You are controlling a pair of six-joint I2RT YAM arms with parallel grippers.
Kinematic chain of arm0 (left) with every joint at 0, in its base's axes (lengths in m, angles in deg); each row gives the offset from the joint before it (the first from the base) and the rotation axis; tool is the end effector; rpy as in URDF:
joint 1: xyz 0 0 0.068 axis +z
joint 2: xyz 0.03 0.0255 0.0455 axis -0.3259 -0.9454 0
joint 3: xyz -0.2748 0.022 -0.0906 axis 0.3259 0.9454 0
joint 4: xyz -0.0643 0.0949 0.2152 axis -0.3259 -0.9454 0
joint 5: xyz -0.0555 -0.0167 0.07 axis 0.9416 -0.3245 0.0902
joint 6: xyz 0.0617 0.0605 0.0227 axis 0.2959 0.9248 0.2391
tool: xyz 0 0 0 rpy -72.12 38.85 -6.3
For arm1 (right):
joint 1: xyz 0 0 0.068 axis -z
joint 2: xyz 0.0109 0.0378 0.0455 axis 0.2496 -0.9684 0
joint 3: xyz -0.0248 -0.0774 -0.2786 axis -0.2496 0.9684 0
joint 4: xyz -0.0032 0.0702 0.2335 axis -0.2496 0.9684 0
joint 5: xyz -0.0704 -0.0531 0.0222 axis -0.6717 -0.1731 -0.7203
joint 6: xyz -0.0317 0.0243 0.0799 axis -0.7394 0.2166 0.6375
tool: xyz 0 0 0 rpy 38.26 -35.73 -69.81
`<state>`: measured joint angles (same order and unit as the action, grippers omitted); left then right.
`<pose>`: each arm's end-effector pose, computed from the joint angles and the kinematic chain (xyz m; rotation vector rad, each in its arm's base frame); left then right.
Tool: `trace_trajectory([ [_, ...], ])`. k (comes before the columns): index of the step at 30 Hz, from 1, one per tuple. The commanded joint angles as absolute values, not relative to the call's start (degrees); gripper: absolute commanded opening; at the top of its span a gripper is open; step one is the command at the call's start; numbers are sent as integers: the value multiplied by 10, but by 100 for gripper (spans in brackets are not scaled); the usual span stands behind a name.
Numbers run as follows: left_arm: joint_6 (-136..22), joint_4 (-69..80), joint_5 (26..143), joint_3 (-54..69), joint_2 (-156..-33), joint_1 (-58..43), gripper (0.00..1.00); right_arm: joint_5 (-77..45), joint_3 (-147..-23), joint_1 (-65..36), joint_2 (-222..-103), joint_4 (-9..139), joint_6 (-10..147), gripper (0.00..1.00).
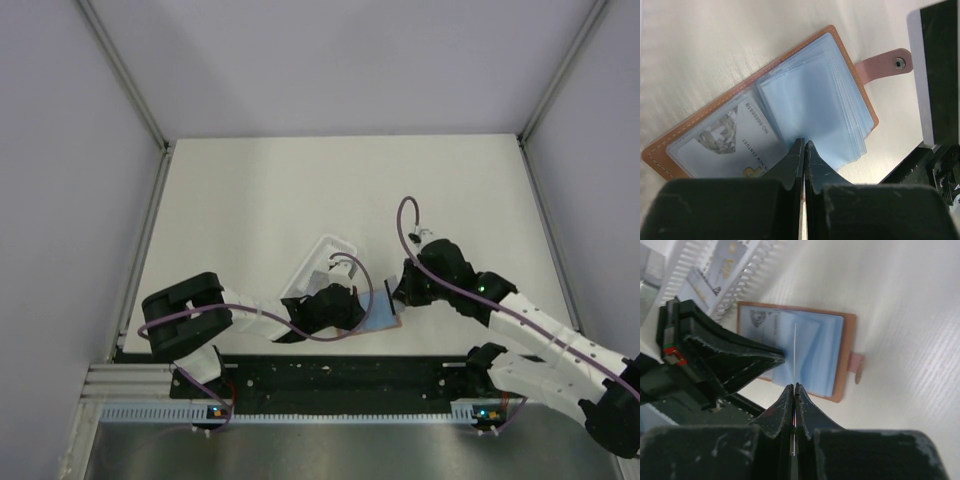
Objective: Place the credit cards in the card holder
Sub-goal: Insert the credit card into the card holder.
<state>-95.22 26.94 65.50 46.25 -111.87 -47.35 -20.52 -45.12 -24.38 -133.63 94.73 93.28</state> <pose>0.1433 -0.2908 0.1400 0.2312 2.3354 -0.8975 0.1429 0.1199 0.2161 -0.1763 2.4825 0.6120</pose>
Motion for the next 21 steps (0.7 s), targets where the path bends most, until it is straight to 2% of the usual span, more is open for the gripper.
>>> trace_trajectory([
  [1, -950, 231, 644, 467, -1117, -473, 0, -99, -445, -241, -1323, 932, 953, 0],
  [7, -953, 231, 646, 463, -1121, -473, 0, -23, -410, -240, -1310, 942, 968, 0],
  [21, -948, 229, 644, 459, -1120, -473, 0, -44, -402, -240, -1358, 969, 954, 0],
])
